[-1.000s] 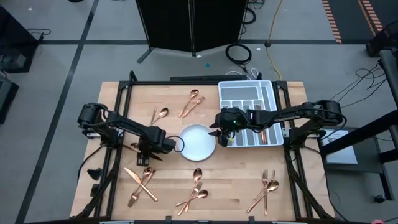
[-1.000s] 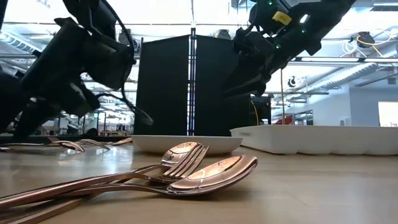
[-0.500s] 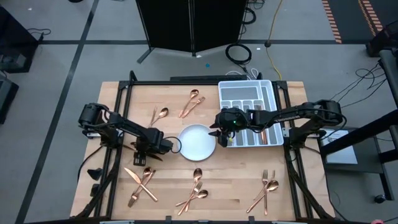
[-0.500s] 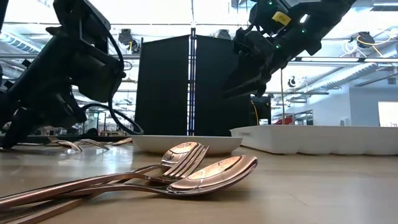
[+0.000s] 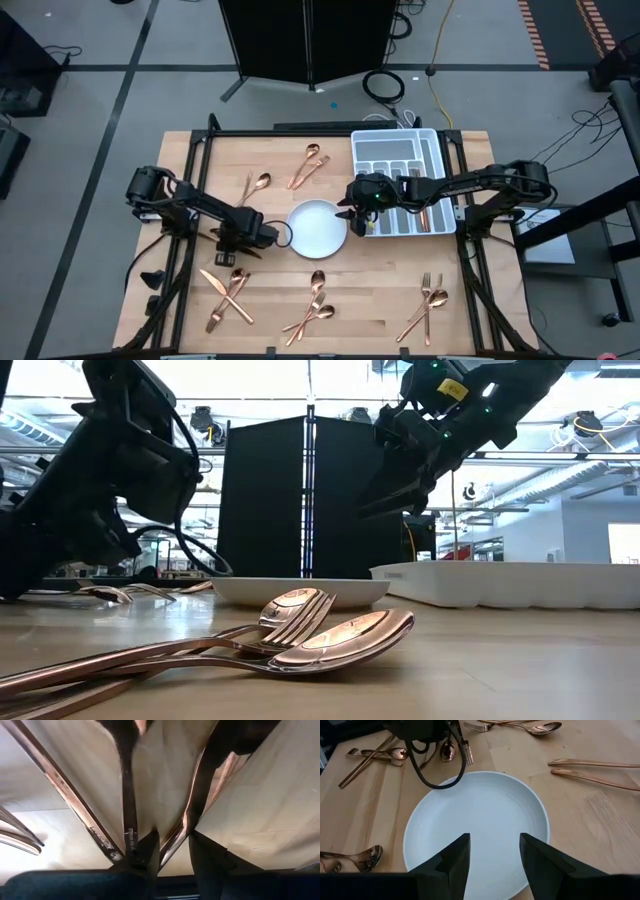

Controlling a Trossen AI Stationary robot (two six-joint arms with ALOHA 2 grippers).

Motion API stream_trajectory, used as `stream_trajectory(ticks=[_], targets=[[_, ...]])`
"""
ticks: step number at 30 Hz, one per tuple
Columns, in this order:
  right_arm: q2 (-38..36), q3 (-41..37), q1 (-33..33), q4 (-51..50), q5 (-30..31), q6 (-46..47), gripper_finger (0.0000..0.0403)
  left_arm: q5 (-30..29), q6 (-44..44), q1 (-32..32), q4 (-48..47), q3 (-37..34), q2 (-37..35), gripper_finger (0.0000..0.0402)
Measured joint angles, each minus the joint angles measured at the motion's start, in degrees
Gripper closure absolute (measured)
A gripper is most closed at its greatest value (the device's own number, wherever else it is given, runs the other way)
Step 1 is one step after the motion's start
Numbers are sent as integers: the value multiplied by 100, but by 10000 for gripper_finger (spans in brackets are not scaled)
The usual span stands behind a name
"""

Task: Sort silverware
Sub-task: Put the knife in the silverware tray

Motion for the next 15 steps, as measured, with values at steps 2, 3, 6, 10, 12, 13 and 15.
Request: stream_trajectory(ticks=[2, 3, 6, 10, 12, 13, 15], targets=[[0, 0, 0, -1, 0, 0, 241, -63, -7, -90, 0, 7, 25, 302], [0, 0, 0, 0, 0, -1, 241, -97, -5, -145, 0, 11, 56, 302], [0, 0, 0, -1, 0, -5, 241, -182, 13, -288, 0, 11, 125, 302], [0, 0, 0, 1, 1, -107, 241, -273, 52, -403, -4, 11, 154, 303], [0, 0, 0, 1, 0, -109, 241, -288, 132, -431, -5, 11, 156, 311], [0, 0, 0, 1, 0, -109, 241, -294, 152, -438, -4, 11, 156, 317], [0, 0, 0, 1, 0, -109, 241, -300, 172, -448, -4, 11, 159, 336]])
